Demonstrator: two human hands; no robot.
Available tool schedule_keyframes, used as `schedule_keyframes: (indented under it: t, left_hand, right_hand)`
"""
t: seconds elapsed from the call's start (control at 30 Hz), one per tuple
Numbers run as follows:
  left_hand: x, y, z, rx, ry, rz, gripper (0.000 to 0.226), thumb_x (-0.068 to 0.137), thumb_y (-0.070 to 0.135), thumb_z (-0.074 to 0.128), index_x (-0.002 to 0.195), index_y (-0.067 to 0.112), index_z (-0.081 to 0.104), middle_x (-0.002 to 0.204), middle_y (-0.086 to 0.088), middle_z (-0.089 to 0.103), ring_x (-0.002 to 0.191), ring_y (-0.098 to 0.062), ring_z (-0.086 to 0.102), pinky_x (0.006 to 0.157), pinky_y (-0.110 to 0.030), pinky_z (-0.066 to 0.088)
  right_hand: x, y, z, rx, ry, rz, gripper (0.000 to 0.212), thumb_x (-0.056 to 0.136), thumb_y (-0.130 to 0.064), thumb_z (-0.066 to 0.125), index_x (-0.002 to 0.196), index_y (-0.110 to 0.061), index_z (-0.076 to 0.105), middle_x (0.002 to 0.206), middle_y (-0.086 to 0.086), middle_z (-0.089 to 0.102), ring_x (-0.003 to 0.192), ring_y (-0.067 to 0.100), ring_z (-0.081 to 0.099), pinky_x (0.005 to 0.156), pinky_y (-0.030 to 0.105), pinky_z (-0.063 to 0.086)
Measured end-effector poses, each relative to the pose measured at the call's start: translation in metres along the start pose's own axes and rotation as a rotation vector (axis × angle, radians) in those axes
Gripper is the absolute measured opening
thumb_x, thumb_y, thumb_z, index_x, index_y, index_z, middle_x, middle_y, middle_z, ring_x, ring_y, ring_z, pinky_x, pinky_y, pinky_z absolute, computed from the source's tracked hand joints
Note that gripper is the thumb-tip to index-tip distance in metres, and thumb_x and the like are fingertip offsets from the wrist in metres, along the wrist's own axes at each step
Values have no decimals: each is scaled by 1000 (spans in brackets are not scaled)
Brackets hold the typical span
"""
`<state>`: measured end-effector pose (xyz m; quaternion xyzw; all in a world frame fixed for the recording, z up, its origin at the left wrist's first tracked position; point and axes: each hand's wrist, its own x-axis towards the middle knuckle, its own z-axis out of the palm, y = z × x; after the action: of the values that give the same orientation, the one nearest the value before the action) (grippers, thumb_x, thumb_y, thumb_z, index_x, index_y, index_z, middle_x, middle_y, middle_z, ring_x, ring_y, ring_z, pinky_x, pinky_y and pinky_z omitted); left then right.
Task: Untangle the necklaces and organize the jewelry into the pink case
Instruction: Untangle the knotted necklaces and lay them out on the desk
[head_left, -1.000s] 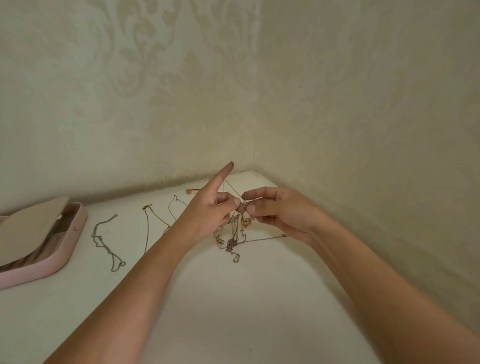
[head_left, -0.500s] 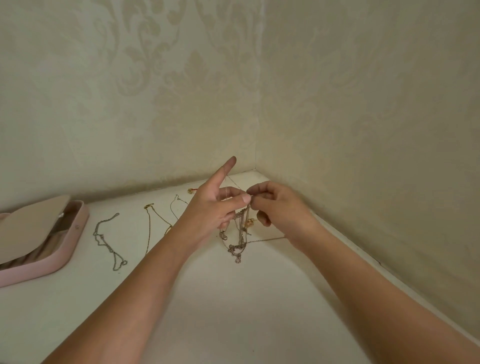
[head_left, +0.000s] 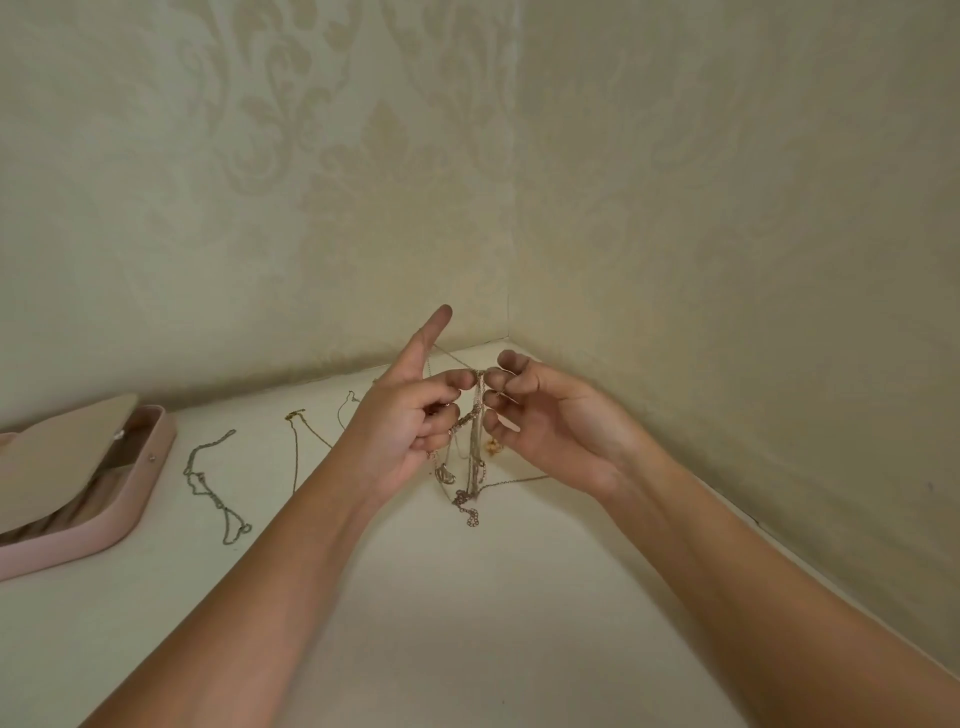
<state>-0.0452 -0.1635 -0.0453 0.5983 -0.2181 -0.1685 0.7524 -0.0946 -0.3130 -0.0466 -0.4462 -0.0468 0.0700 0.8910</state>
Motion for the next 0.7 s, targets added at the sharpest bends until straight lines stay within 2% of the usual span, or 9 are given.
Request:
schedule_keyframes:
  t: [0.1,0.17,0.2,0.33,0.4,0.5,0.63,0.7]
  left_hand:
    - [-1,0,2,-4,-45,-17,77,88,-15,27,140,41,40,79,-2,57,33,0,23,32,-12,19]
    - [-1,0,2,-27,-60,-8,77,88,-16,27,139,41,41,75,1,55,34,0,24,32,-12,19]
    - [-1,0,1,-35,-66,3,77,88,-15,28,139,40,41,72,3,53,35,0,24,33,-13,19]
    - [-1,-3,2,-42,-75,37,77,85,-16,28,139,36,43,67,4,47,36,-1,25,35,-14,22]
    - [-2,-5,5,-39,-76,13,73,85,-16,29,140,30,44,66,5,48,36,-2,26,35,-15,23]
    - [0,-5,6,-57,-61,-31,67,84,-15,29,139,20,44,66,5,50,35,-3,27,35,-15,25]
    - [0,-2,2,-121,-21,-66,62,83,-9,28,136,16,47,67,4,50,35,-4,27,35,-17,24]
    - [0,-2,3,-148,-26,-87,59,84,-6,27,135,16,48,66,5,49,35,-4,27,36,-17,22]
  right_hand:
    - [-2,1,0,112,-72,4,28,68,2,52,91,-13,50,71,1,57,66,14,54,72,26,49]
    - [-1,1,2,124,-80,9,28,66,1,54,91,-12,50,68,2,55,60,13,51,69,25,48]
    - [-1,1,2,54,-56,6,27,69,2,55,91,-12,51,67,1,54,57,12,50,65,24,48]
    - [2,0,4,-585,183,-129,20,85,8,52,86,-10,61,62,-1,52,53,9,48,59,22,46]
    - [2,4,6,-734,298,-253,20,85,6,52,80,-11,62,62,-1,51,50,8,46,56,21,43]
    - [4,9,6,-837,365,-394,18,85,2,61,80,-15,62,68,0,51,51,9,47,54,21,39]
    - [0,2,1,-864,256,-414,17,81,0,72,78,-14,61,68,-3,56,47,9,54,52,16,39]
    - [-2,-2,1,-874,213,-414,21,77,0,75,77,-13,59,67,-3,53,44,10,50,50,17,38]
